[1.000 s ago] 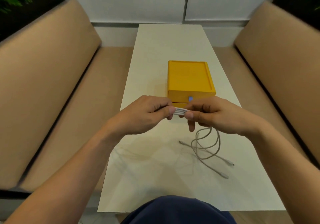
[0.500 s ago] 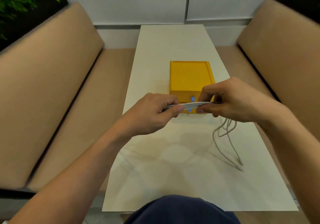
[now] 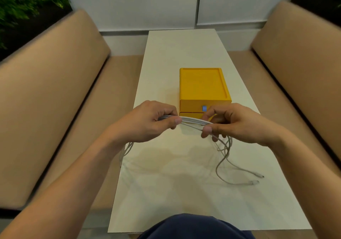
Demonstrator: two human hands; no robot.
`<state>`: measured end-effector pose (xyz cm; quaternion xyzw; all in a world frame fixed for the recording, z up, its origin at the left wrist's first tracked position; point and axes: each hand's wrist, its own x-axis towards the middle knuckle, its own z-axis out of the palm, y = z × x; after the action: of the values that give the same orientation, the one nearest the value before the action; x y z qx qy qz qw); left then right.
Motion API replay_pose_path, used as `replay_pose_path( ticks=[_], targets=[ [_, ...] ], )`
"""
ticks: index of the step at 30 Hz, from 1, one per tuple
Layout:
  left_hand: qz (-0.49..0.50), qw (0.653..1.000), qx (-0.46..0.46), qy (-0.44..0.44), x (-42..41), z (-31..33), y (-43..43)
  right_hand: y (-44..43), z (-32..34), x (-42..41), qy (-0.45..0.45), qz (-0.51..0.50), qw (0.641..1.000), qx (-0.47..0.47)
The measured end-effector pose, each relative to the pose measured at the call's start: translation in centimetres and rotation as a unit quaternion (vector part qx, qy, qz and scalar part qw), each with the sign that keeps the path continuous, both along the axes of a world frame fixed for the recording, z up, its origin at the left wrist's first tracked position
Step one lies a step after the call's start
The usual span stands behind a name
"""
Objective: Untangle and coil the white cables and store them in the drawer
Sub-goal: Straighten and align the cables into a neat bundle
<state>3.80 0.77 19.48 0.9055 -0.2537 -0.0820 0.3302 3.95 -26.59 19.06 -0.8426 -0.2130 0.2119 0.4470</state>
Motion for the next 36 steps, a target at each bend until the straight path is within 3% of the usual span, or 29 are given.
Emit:
replay_pose_path(
  ticks=[3,13,22,29,36],
  targets=[
    [0.001,1.000,-0.007,0.002,0.1,-0.1,0.1,-0.2,0.2,-0.3,-0.024,0.021,0.999,-0.034],
    [0.035,0.996,-0.080,0.028,0.3,-0.4,0.0,0.5,0.7,0.0,-0.145,-0.047,0.983,-0.102],
    [0.041,0.991,-0.116,0.046,0.0,-0.4,0.5,1.1,0.7,-0.3,-0.145,-0.046,0.986,-0.074],
    [0.043,0.995,-0.089,-0.016,0.4,-0.2,0.4,1.4,1.6,-1.3,-0.104,-0.028,0.993,0.056],
    [0.011,0.994,-0.107,-0.013,-0.5,0.3,0.2,0.9,1.5,-0.4,-0.153,-0.040,0.986,-0.059]
  ],
)
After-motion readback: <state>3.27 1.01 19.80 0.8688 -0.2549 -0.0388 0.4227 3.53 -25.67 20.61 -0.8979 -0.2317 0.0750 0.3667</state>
